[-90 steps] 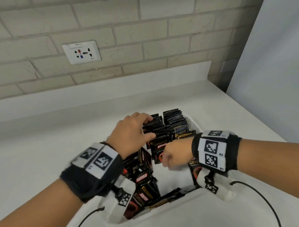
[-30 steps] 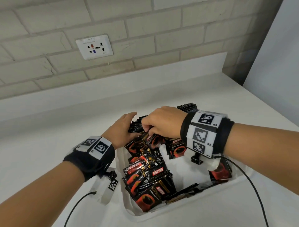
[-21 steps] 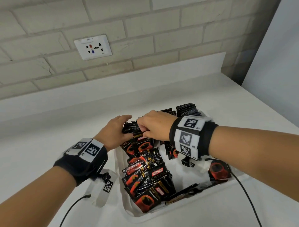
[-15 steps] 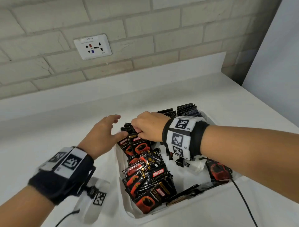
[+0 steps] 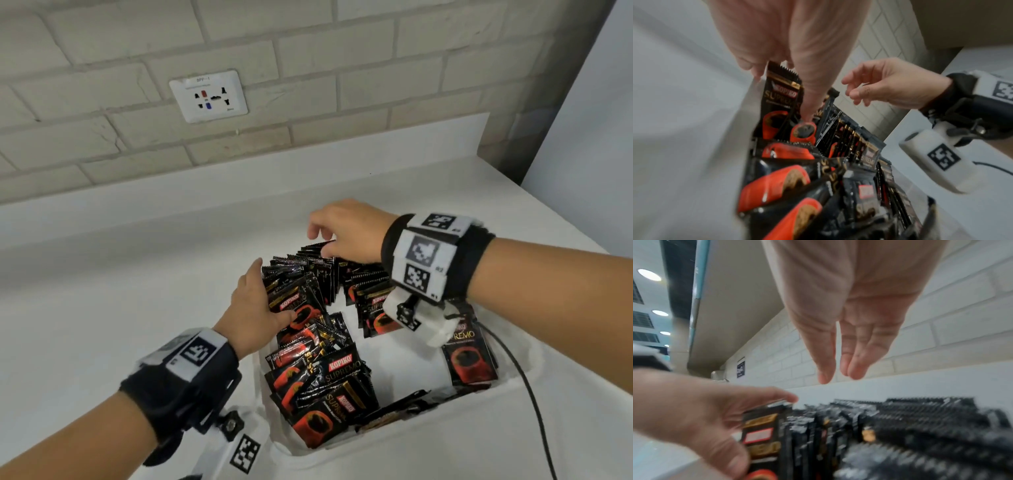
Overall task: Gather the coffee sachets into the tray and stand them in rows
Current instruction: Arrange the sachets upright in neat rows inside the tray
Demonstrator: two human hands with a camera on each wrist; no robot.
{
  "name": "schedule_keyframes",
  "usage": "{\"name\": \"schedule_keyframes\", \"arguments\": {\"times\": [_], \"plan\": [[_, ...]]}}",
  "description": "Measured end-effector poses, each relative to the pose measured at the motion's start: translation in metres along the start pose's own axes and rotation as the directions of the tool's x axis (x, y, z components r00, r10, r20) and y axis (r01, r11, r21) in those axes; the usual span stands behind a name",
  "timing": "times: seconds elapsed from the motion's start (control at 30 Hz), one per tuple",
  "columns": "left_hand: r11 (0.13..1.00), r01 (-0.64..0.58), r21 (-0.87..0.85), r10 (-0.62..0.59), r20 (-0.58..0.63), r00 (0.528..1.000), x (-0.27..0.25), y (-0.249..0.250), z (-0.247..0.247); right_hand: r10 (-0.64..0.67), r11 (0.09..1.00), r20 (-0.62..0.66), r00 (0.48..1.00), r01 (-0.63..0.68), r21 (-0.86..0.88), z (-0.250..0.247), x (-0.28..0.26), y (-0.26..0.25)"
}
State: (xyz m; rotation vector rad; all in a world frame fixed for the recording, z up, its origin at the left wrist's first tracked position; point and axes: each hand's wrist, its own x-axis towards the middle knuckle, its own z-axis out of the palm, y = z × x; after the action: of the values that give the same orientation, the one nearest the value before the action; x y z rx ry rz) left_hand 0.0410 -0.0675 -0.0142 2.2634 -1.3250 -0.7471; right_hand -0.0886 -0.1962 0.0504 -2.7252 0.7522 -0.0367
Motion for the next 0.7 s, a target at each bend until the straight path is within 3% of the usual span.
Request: {"name": "schedule_keyframes", "arguments": {"times": [0.1,0.2,0.3,0.47,0.7], "plan": [[0.997,-0.031,-0.066,0.032,0.005,0.999,0.005,0.003,0.002,0.016,0.987,-0.024,1.000,-0.020,-0.157,-0.010,0.007,0.011],[0.989,-0.084,-0.118,0.085,0.003,0.996,0.008,0.007,0.001,-0.007,0.921,0.080,0.997,0.037,-0.388,-0.009,0.019,0.012],[0.988,-0.112,-0.104,0.117,0.046,0.992,0.010,0.010,0.001,-0.021,0.852,0.145,0.989,0.093,-0.515,-0.003,0.031,0.008],[0.981,-0.066,-0.181,0.078,0.062,0.995,0.014,0.013,-0.002,-0.056,0.831,0.141,0.988,0.124,-0.543,0.002,0.040,0.001],[0.948,-0.060,-0.313,0.080,0.050,0.996,0.017,0.012,-0.004,-0.055,0.917,0.146,0.988,0.108,-0.384,0.001,0.048,-0.008]]}}
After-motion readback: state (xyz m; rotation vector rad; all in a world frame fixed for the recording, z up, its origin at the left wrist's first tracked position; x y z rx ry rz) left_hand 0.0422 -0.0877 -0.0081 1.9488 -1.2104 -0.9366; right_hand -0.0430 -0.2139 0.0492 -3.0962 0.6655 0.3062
